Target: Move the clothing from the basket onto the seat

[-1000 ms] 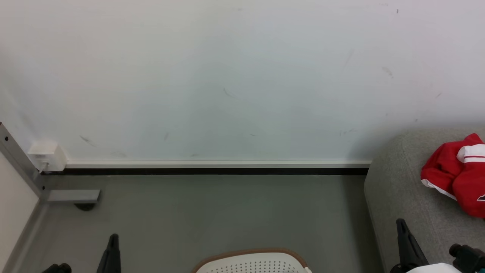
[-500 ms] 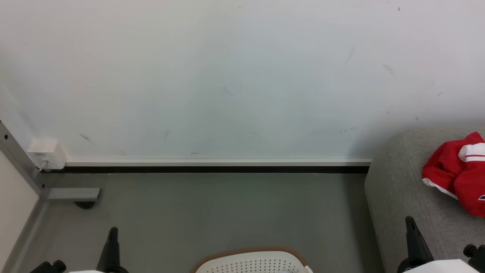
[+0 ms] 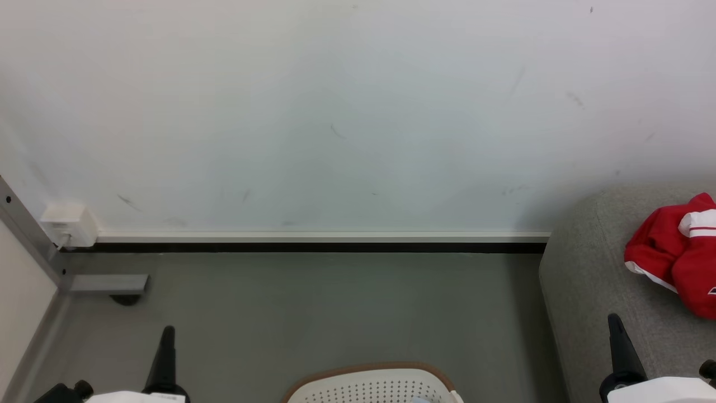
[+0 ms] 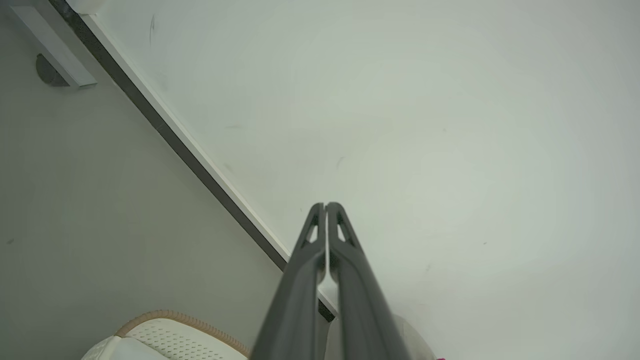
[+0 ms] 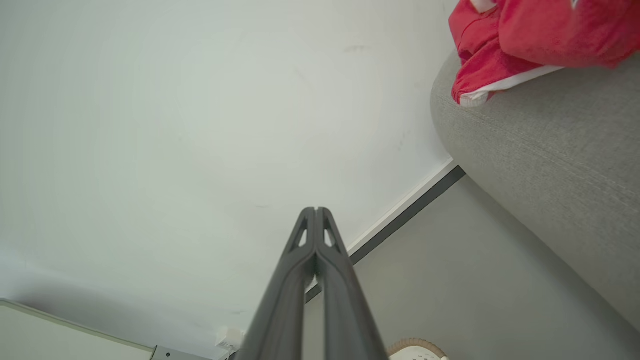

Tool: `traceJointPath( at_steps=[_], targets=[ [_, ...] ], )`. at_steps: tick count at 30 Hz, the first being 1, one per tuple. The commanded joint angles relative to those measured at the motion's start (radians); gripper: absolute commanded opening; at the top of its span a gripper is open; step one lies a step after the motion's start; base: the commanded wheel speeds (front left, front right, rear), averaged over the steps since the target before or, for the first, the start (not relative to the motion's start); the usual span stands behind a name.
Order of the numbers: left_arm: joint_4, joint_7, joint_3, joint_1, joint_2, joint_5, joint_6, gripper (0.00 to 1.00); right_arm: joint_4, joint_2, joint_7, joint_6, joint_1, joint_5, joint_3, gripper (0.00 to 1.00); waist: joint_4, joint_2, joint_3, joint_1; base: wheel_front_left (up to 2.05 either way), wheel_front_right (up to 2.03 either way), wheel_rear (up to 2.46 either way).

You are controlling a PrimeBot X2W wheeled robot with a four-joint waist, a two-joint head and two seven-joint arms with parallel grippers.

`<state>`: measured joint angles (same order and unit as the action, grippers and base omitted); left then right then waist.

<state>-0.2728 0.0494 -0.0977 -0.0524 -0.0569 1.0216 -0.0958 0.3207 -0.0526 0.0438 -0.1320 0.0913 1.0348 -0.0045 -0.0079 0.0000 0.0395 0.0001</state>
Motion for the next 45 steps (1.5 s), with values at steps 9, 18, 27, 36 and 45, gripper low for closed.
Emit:
traceJointPath(
  at_steps=[9,18,27,36,45],
  targets=[
    [0.028,-0.032,-0.008,-0.028,-0.003,0.114,0.004,0.0,-0.024,-0.002,-0.028,0.001,0.027,0.113,-0.024,0.0,0.001,0.0,-0.005,-0.0001,0.0,0.0,0.0],
    [0.039,-0.056,-0.01,-0.035,-0.002,0.198,0.008,0.0,-0.031,-0.003,-0.052,0.001,0.03,0.198,-0.039,0.0,0.002,0.0,-0.01,-0.0001,0.0,0.0,0.0],
    [0.049,-0.077,-0.012,-0.04,0.0,0.279,0.011,0.0,-0.038,-0.003,-0.072,0.001,0.034,0.276,-0.053,0.0,0.003,0.0,-0.014,-0.0001,0.0,0.0,0.0],
    [0.059,-0.099,-0.014,-0.044,0.001,0.355,0.013,0.0,-0.045,-0.004,-0.092,0.002,0.035,0.348,-0.065,0.0,0.004,0.0,-0.019,-0.0001,0.0,0.0,0.0],
    [0.067,-0.119,-0.016,-0.05,0.002,0.424,0.017,0.0,-0.051,-0.006,-0.11,0.002,0.036,0.416,-0.077,0.0,0.005,0.0,-0.024,-0.0001,0.0,0.0,0.0]
  ],
)
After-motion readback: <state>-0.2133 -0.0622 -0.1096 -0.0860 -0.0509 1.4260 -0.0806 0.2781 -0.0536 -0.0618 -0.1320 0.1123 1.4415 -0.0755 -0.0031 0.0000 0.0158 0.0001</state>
